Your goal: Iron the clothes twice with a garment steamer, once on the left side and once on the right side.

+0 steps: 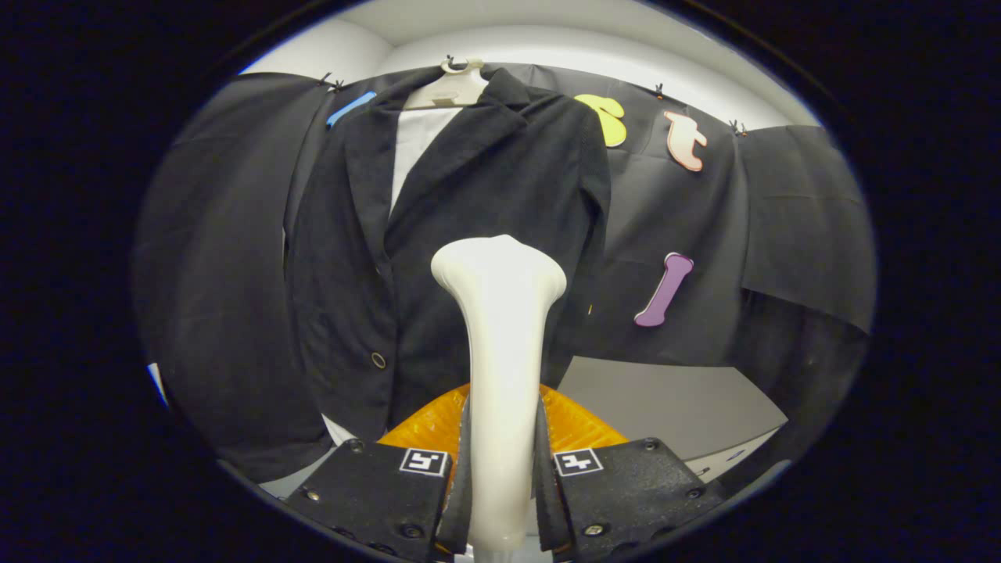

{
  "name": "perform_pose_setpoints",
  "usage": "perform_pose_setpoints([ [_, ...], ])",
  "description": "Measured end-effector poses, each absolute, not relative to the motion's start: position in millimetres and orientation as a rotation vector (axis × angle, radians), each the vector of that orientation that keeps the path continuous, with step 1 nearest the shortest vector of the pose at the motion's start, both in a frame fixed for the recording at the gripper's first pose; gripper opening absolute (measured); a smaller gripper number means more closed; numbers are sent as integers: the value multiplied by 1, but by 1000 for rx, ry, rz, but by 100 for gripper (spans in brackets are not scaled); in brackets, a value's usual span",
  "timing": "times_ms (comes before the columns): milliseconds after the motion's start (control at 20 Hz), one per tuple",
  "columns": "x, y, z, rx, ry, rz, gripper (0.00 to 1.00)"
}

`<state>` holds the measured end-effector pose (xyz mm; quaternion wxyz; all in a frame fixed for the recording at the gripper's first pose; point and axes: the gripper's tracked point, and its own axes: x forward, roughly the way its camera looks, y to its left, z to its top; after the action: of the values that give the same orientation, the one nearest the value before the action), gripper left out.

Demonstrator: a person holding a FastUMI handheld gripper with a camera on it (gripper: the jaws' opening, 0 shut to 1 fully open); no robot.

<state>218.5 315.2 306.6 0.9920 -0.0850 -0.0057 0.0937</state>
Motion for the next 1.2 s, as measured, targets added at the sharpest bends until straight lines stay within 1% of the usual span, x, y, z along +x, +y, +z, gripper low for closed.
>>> perform_pose_setpoints([
  [650, 223, 303, 216, -225, 122, 176, 36],
  [950, 235, 301, 186, -242, 179, 178, 36],
  [1200, 246, 302, 141, -256, 244, 188, 36],
])
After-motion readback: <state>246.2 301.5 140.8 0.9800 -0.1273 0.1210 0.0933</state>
